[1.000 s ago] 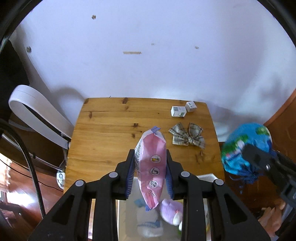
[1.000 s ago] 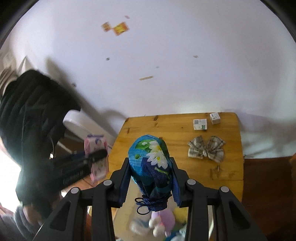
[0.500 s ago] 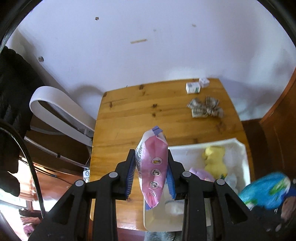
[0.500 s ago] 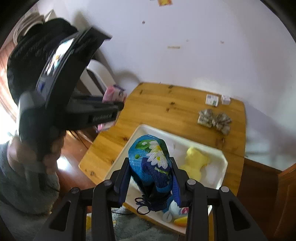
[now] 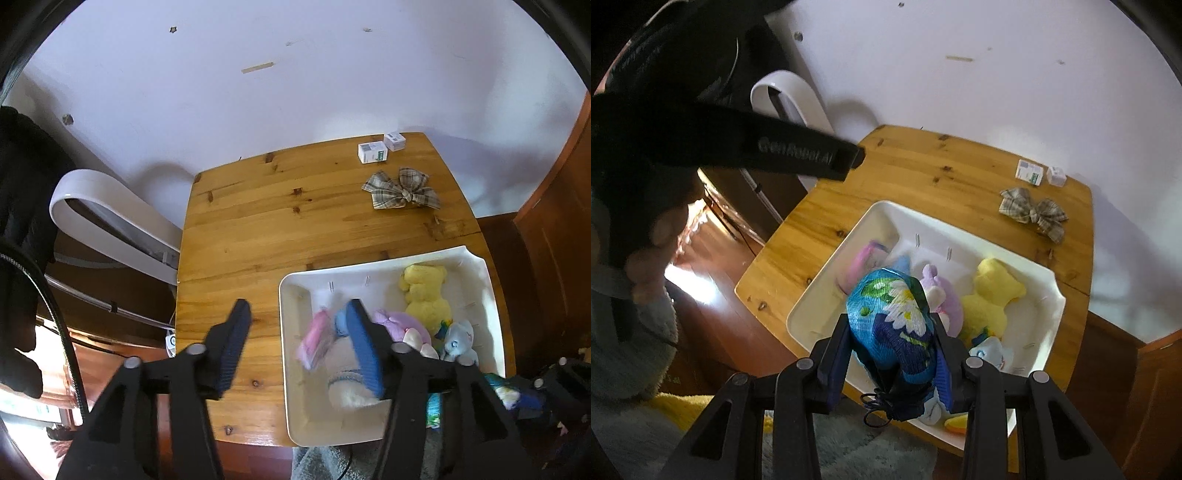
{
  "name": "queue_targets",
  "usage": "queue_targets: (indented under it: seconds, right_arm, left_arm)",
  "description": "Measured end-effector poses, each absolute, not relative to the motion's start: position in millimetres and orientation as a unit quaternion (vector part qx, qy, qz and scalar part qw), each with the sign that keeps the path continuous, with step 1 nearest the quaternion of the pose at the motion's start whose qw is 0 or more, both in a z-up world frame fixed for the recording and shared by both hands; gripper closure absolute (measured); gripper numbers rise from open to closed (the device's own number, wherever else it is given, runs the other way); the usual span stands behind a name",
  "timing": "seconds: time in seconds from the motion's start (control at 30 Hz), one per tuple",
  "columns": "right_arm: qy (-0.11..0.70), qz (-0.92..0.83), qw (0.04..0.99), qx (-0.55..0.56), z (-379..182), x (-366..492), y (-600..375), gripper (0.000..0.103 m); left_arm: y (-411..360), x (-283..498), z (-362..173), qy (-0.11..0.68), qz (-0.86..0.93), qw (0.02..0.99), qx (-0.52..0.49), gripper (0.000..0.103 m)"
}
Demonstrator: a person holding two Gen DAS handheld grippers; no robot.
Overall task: Organize objects
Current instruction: 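Carry the pink wrapper with the left tool while the right tool drops the blue pouch into the tray, then open both tools and move them toward the plaid bow and white boxes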
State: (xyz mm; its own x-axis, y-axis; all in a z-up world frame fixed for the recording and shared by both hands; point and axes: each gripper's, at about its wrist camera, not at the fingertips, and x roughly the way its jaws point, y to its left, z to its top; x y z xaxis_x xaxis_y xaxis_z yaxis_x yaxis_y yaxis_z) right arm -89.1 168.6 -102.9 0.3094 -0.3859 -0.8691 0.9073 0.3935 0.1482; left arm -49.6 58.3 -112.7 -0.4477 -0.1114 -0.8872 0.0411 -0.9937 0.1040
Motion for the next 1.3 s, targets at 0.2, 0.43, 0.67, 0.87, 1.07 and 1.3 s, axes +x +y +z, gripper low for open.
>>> queue_targets:
  seconds: [0.2,0.43,0.67,0.87,1.07,1.3]
  right_arm:
    - [0.401,-0.436,0.732,0.336,-107.3,-85.6,169.4,0.049]
    - [0.389,-0.446,0.735,0.332,-101.6,-87.6,172.0,0.041]
    - [0.372,-0.454,0.73,0.351,-101.3,-95.7,172.1,0.041]
    - [0.363,-0.463,0.726,0.357,-98.2,-101.6,172.9,0.041]
    - [0.35,-0.474,0.72,0.367,-97.7,-105.1,173.3,0.041]
    - [0.332,-0.49,0.717,0.368,-91.7,-115.6,178.6,0.041]
  left_arm:
    - [59.1,-49.7,-113.2,-0.036,-0.846,0.034,0.531,0.039]
    - [59.9,-49.0,-110.8,-0.05,-0.846,0.023,0.531,0.038]
    - [65.1,-48.0,-109.0,-0.062,-0.846,0.018,0.53,0.038]
    - [68.2,-48.9,-105.7,-0.069,-0.846,0.007,0.529,0.038]
    - [72.5,-50.4,-103.6,-0.074,-0.846,-0.004,0.528,0.038]
    - [82.6,-55.7,-100.2,-0.08,-0.843,-0.023,0.531,0.038]
